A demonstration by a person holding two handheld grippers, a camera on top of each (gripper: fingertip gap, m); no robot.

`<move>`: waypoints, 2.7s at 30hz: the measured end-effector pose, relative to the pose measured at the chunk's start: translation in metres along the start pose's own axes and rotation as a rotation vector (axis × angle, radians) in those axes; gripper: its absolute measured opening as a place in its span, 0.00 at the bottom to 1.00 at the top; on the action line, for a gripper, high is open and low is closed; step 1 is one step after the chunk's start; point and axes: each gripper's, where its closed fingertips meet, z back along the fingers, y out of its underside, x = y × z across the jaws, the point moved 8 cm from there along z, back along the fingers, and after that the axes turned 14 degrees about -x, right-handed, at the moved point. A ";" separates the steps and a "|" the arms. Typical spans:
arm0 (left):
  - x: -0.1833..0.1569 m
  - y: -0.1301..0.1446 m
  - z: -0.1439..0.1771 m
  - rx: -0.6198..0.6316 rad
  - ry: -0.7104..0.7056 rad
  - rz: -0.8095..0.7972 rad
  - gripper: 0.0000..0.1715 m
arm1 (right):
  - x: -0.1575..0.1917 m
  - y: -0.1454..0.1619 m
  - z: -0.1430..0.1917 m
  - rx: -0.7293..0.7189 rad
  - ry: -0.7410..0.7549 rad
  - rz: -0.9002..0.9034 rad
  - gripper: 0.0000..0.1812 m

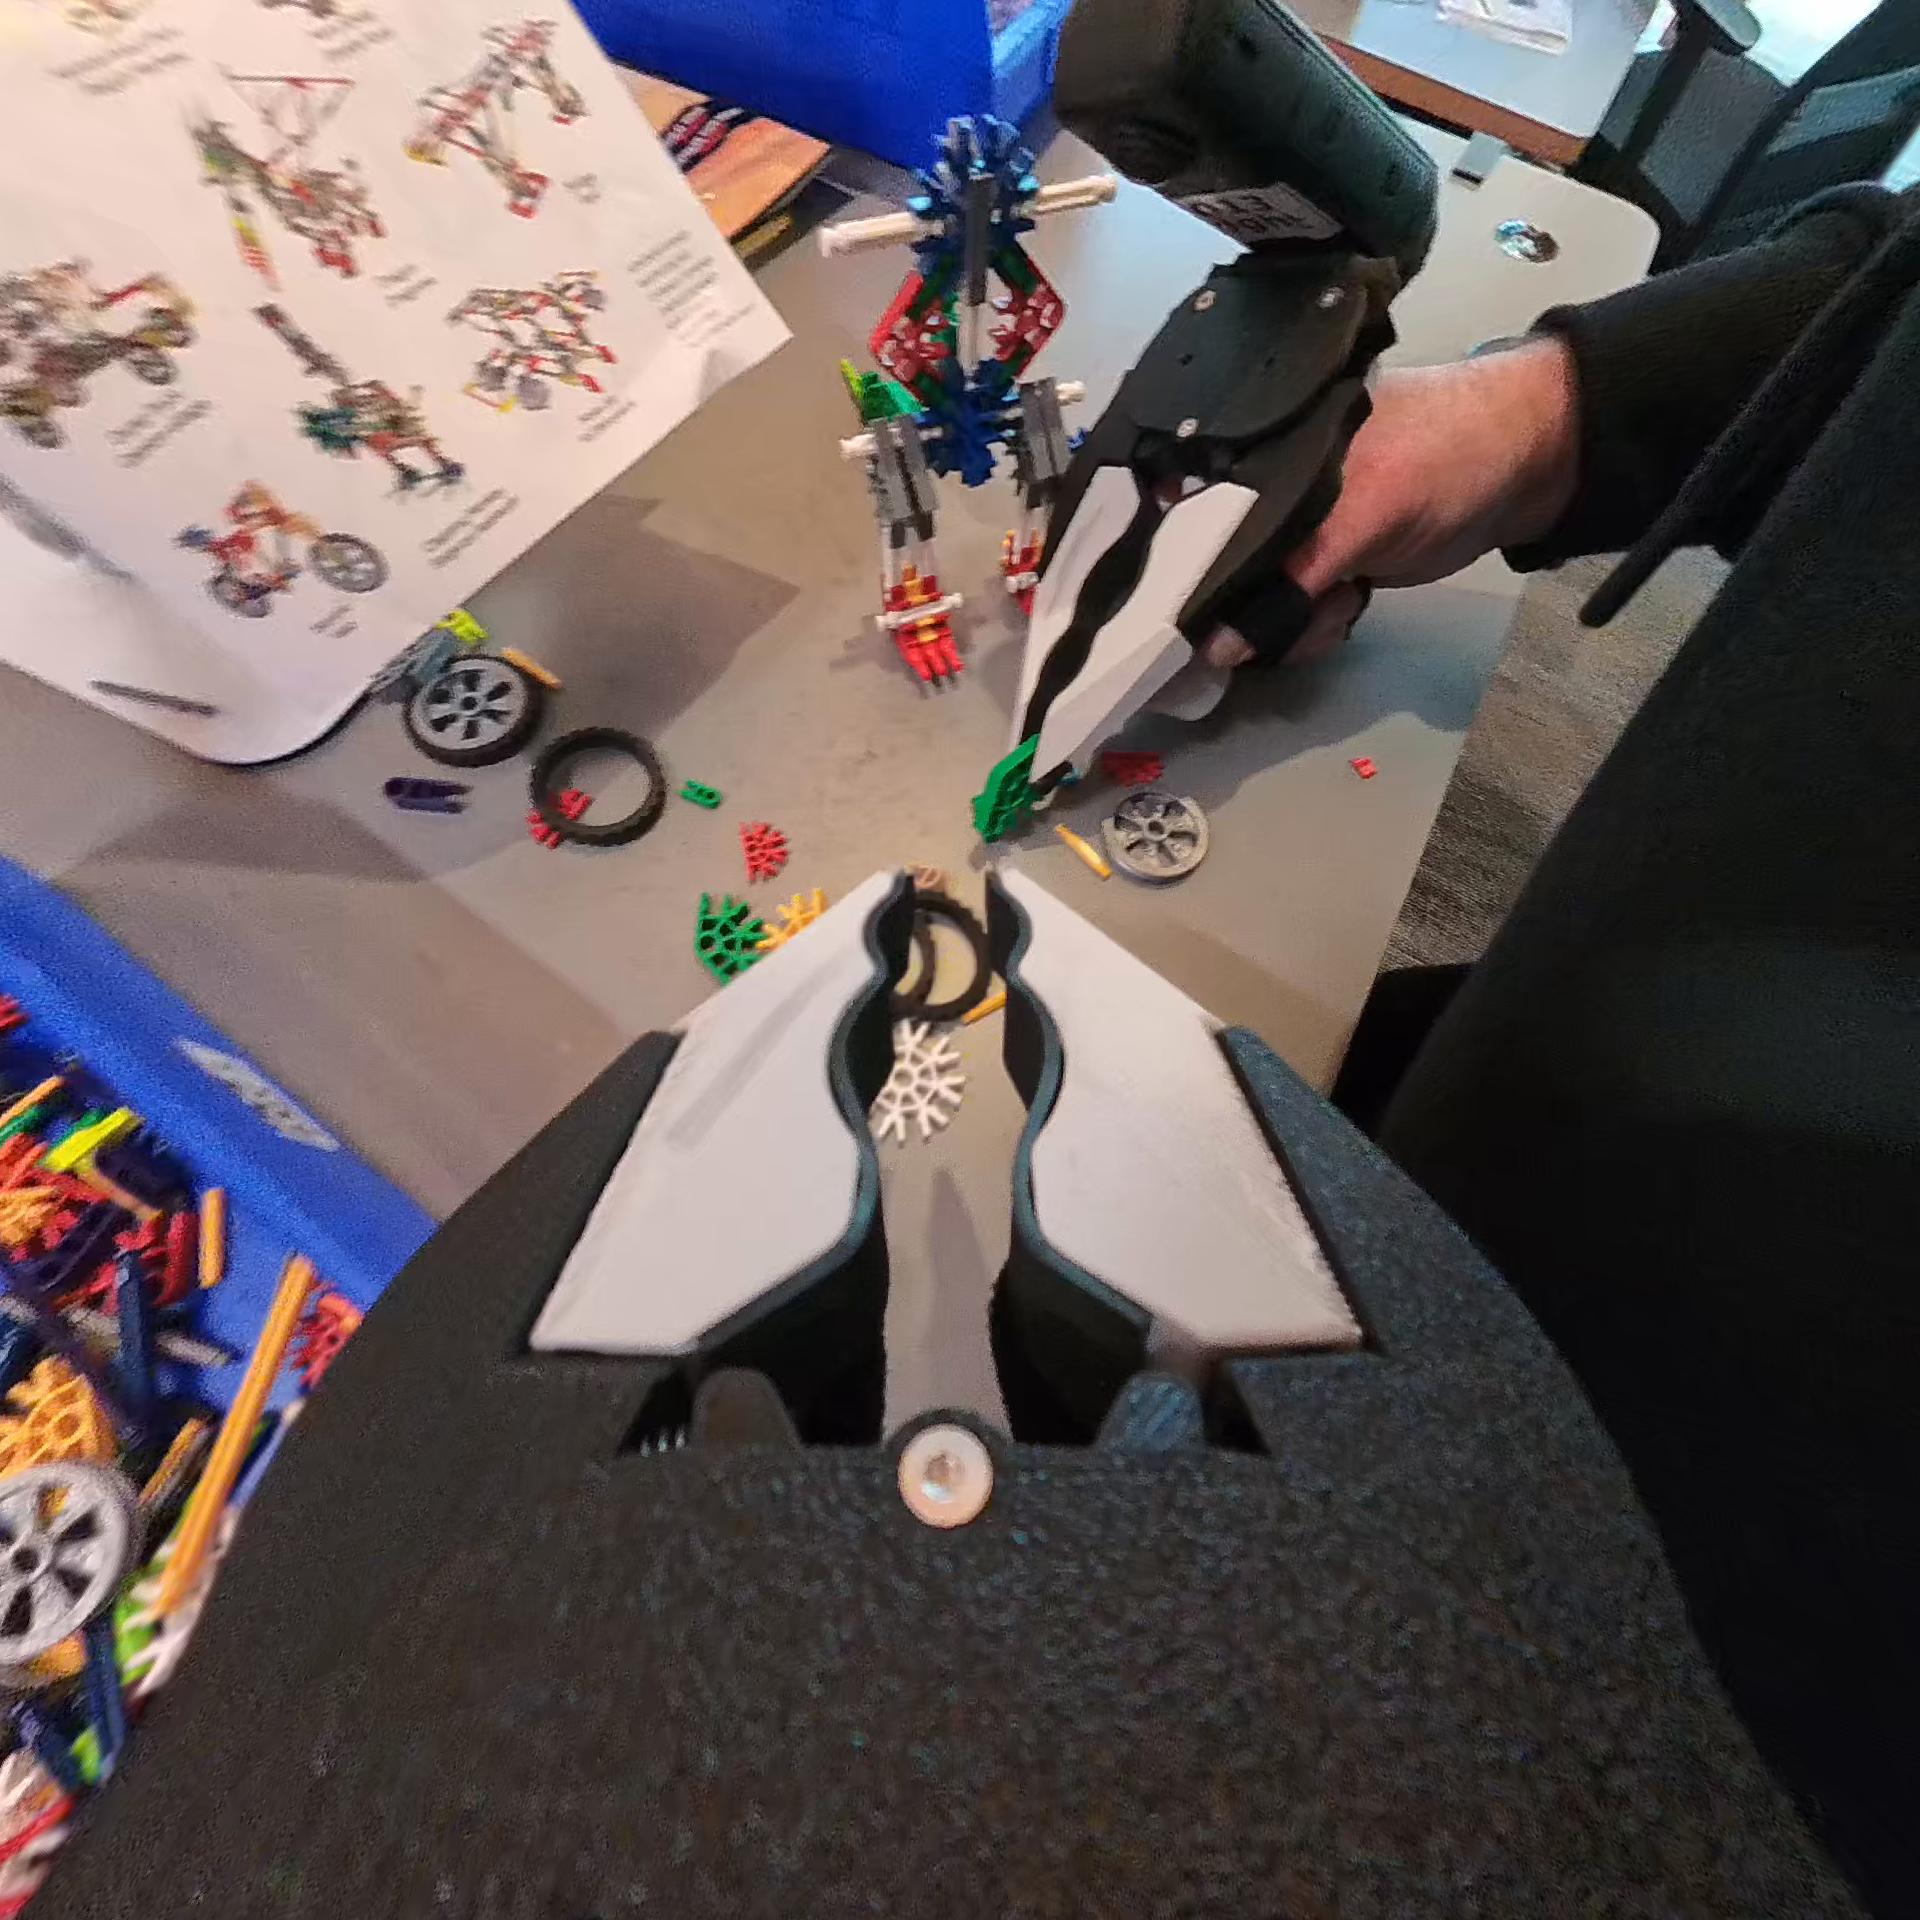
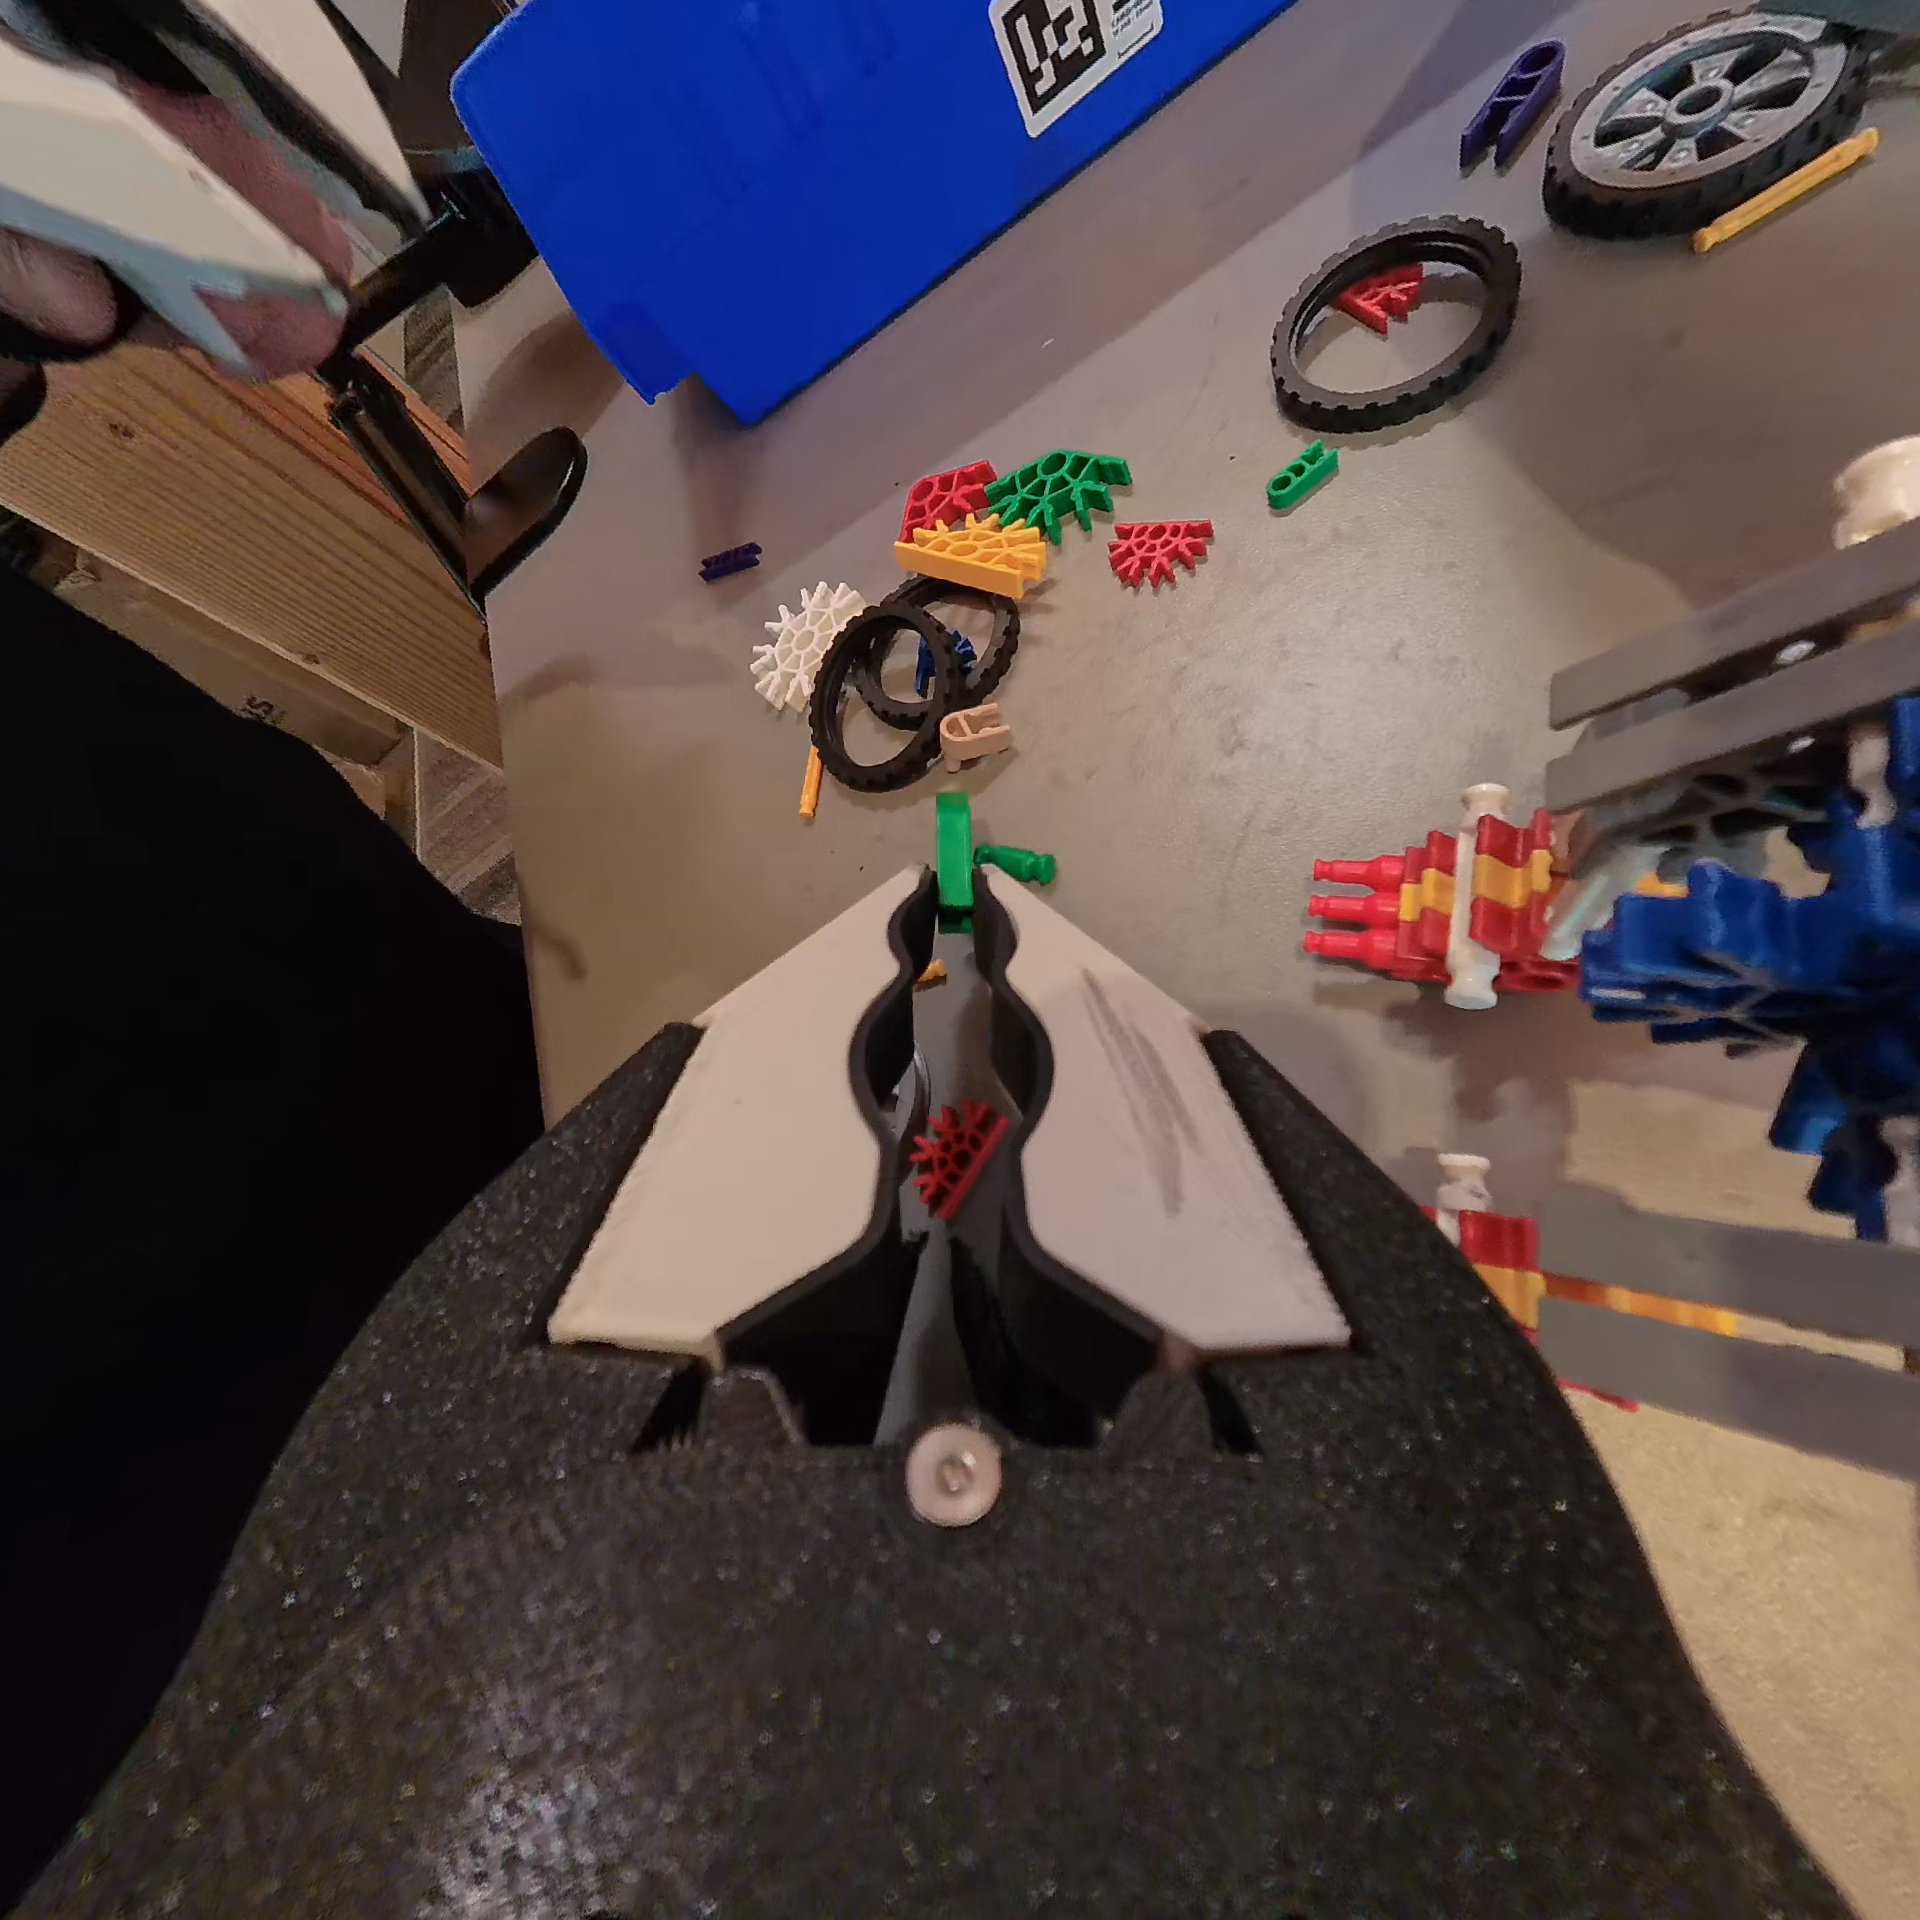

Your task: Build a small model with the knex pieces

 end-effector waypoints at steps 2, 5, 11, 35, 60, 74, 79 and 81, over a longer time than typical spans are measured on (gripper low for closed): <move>0.007 -0.001 0.010 -0.006 -0.031 0.003 0.07 | 0.000 0.000 0.000 0.000 0.000 0.000 0.03; 0.017 -0.003 0.024 -0.003 -0.087 -0.014 0.07 | 0.000 0.000 0.000 -0.001 0.000 -0.001 0.03; 0.031 -0.002 0.050 0.013 -0.163 -0.050 0.07 | -0.001 0.000 0.000 0.005 0.000 -0.005 0.03; 0.128 0.056 0.078 0.403 -0.457 0.047 0.40 | -0.002 0.000 -0.002 0.012 0.008 -0.021 0.03; 0.163 0.080 0.069 0.570 -0.516 0.075 0.59 | -0.003 0.000 -0.002 0.014 0.005 -0.033 0.03; 0.224 0.067 0.039 0.522 -0.555 0.005 0.68 | -0.003 0.000 0.000 -0.003 0.004 -0.024 0.03; 0.247 0.057 0.029 0.473 -0.539 0.054 0.67 | -0.002 -0.001 0.000 -0.009 0.001 -0.021 0.03; 0.257 0.054 0.023 0.465 -0.534 0.076 0.67 | -0.002 -0.001 0.000 -0.012 0.000 -0.020 0.03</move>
